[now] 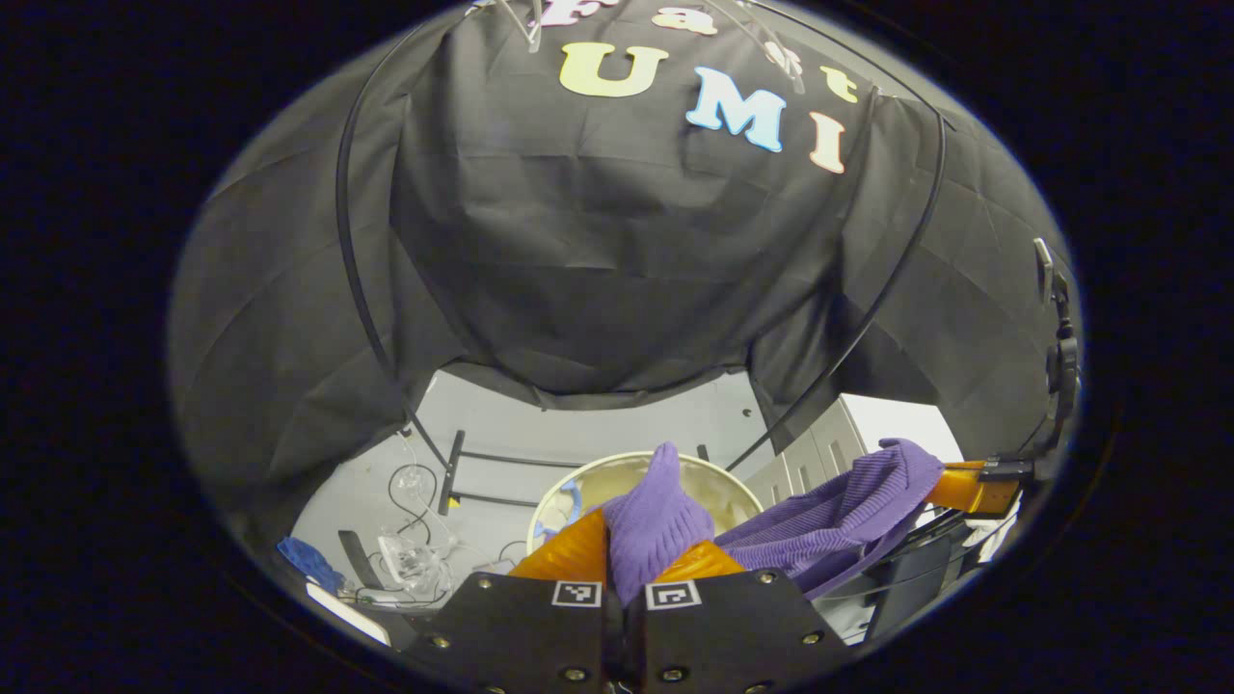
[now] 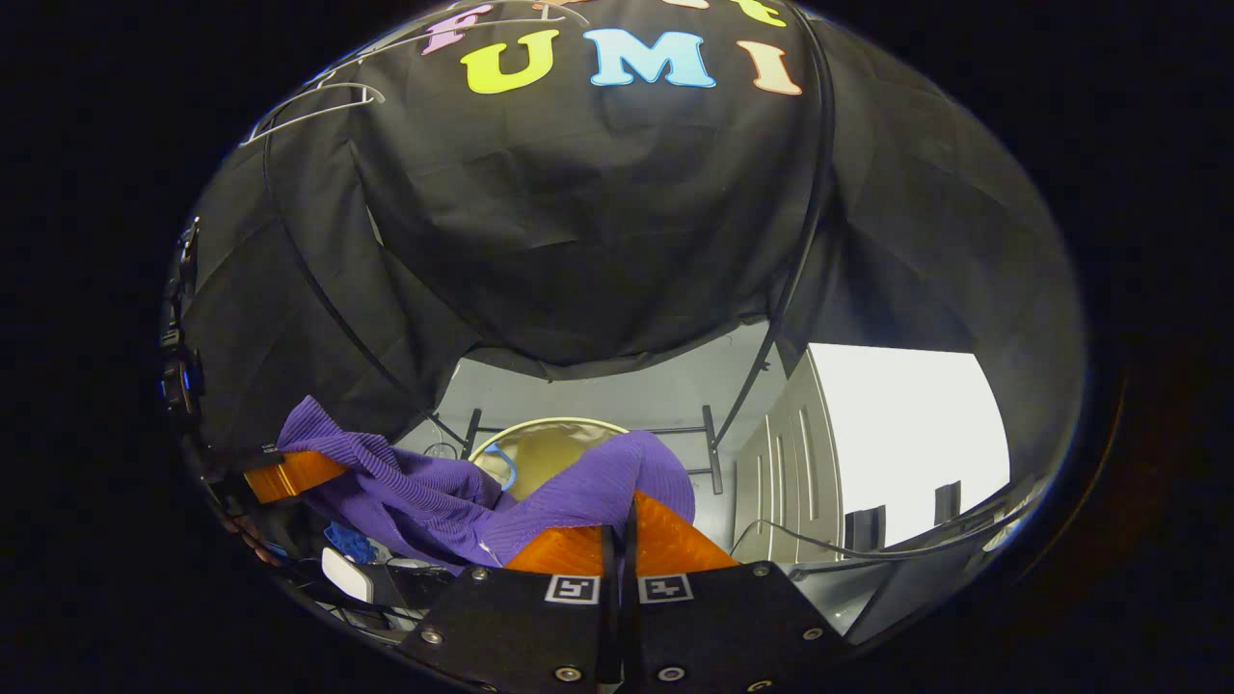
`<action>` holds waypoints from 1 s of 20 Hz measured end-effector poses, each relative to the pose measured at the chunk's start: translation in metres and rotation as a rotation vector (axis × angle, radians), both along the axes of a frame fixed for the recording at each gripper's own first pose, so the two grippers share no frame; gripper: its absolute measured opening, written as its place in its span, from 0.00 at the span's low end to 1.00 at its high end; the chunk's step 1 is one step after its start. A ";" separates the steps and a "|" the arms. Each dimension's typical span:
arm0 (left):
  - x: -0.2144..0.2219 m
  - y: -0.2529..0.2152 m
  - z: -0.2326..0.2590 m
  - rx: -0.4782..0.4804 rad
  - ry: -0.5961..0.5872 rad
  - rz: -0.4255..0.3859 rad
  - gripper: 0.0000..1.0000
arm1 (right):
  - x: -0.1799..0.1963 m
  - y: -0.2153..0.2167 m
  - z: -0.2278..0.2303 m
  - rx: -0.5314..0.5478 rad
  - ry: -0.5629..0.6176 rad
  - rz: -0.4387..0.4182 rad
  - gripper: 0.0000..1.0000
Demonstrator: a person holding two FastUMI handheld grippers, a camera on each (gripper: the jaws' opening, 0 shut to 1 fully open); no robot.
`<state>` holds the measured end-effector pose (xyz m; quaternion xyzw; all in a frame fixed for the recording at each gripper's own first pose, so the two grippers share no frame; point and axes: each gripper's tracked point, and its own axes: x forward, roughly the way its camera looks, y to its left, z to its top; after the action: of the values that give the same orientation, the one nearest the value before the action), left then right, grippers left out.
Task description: Grasp the clothes on the hanger with both hands and then place them into the laundry hamper below.
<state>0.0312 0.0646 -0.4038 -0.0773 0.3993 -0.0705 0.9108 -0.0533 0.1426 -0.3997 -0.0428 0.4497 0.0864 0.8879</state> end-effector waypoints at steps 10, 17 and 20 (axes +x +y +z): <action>0.001 -0.003 -0.001 0.006 0.026 -0.015 0.02 | -0.006 -0.001 0.000 -0.026 0.021 -0.006 0.02; -0.014 0.016 -0.006 0.063 0.088 0.041 0.07 | -0.017 0.009 0.008 0.025 0.042 -0.006 0.21; -0.013 0.026 0.004 0.061 0.078 0.062 0.35 | -0.014 0.019 0.018 0.058 0.021 0.011 0.65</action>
<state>0.0178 0.0904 -0.3993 -0.0642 0.4339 -0.0271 0.8983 -0.0674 0.1616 -0.3817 -0.0184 0.4563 0.1047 0.8834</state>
